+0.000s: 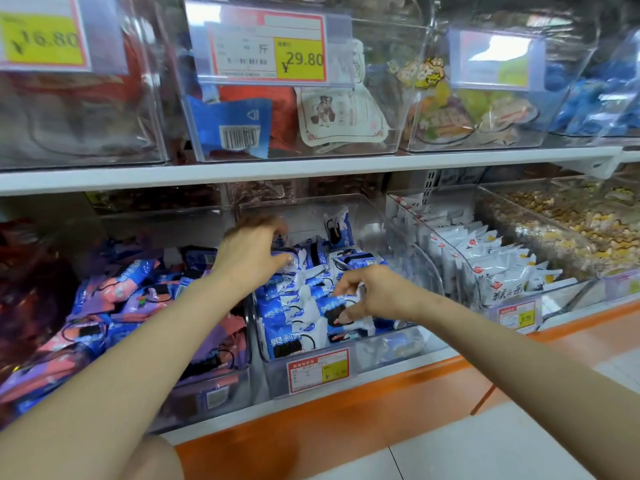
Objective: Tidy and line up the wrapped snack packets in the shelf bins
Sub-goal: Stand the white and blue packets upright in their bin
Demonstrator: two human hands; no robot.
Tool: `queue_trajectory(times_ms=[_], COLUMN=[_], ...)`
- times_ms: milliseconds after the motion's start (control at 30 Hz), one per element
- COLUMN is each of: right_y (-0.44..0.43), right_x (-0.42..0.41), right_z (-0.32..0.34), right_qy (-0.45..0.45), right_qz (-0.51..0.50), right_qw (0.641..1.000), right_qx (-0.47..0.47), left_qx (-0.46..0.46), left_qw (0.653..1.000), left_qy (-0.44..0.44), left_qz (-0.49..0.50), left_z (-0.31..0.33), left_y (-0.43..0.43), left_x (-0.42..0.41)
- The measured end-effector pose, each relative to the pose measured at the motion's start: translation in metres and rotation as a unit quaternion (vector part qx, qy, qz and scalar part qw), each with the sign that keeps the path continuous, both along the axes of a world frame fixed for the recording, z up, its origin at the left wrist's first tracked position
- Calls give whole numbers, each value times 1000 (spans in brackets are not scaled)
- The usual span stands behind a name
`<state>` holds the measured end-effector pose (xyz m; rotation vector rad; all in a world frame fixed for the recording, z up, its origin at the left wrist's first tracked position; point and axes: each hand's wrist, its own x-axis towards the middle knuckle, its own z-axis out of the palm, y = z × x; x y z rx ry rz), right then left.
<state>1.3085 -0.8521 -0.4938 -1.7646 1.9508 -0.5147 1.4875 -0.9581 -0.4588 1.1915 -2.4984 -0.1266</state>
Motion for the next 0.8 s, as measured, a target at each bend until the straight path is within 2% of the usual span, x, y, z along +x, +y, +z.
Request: queue_trajectory(times_ms=[67, 200, 267, 400, 567, 733, 800], right_y=[-3, -3, -4, -6, -9, -9, -9], right_x=[4, 1, -3, -8, -6, -7, -8], right_z=[-10, -13, -11, -12, -16, -19, -19], right_qy=[25, 212, 261, 304, 351, 374, 375], right_qz=[20, 70, 84, 107, 100, 96, 105], right_qw=[999, 974, 961, 945, 930, 922, 921], right_qx=[10, 25, 37, 63, 30, 9, 20], left_qx=[-9, -33, -34, -33, -23, -39, -33], left_qw=[999, 996, 994, 991, 986, 990, 995], left_qy=[-49, -84, -105, -131, -160, -129, -86], left_qz=[-4, -7, -9, -16, -36, -43, -49], left_z=[-3, -5, -6, -6, -10, -10, -7], left_y=[-2, -6, -8, -19, -27, -27, -23], left_x=[-1, -3, -5, -7, -12, -13, -11])
